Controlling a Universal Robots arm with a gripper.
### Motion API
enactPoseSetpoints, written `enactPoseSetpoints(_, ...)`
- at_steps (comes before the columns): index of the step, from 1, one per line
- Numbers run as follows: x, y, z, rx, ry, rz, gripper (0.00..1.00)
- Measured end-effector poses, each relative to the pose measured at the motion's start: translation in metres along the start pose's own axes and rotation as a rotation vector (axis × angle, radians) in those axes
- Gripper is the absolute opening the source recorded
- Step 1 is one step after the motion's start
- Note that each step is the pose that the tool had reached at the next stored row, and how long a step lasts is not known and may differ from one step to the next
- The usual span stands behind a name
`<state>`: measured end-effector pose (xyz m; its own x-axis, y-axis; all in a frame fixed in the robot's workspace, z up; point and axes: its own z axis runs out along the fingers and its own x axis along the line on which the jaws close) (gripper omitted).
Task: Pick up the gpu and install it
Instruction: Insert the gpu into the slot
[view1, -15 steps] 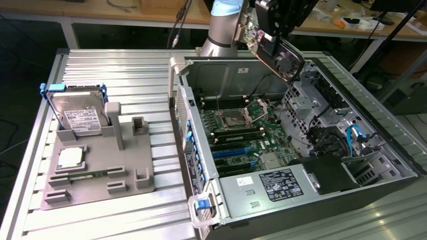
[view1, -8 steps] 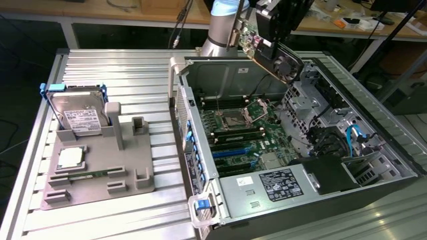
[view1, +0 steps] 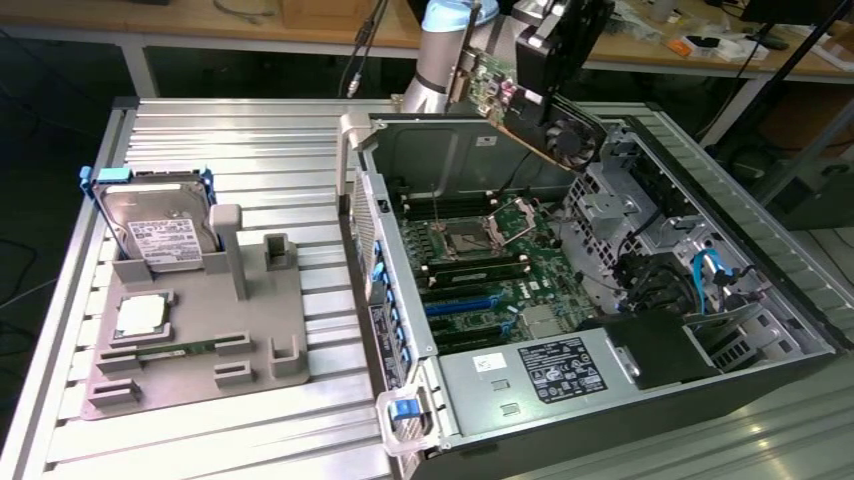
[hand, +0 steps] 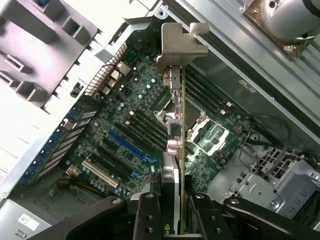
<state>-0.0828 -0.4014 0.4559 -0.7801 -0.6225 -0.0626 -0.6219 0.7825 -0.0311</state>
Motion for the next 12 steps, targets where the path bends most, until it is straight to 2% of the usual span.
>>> enactPoseSetpoints(6,0.0002,0.0001,0.0052,-0.0037,0.0098,-0.101,0.27)
enactPoseSetpoints(12,0.0005,0.0002,0.0106,-0.01,0.0062,-0.216,0.27)
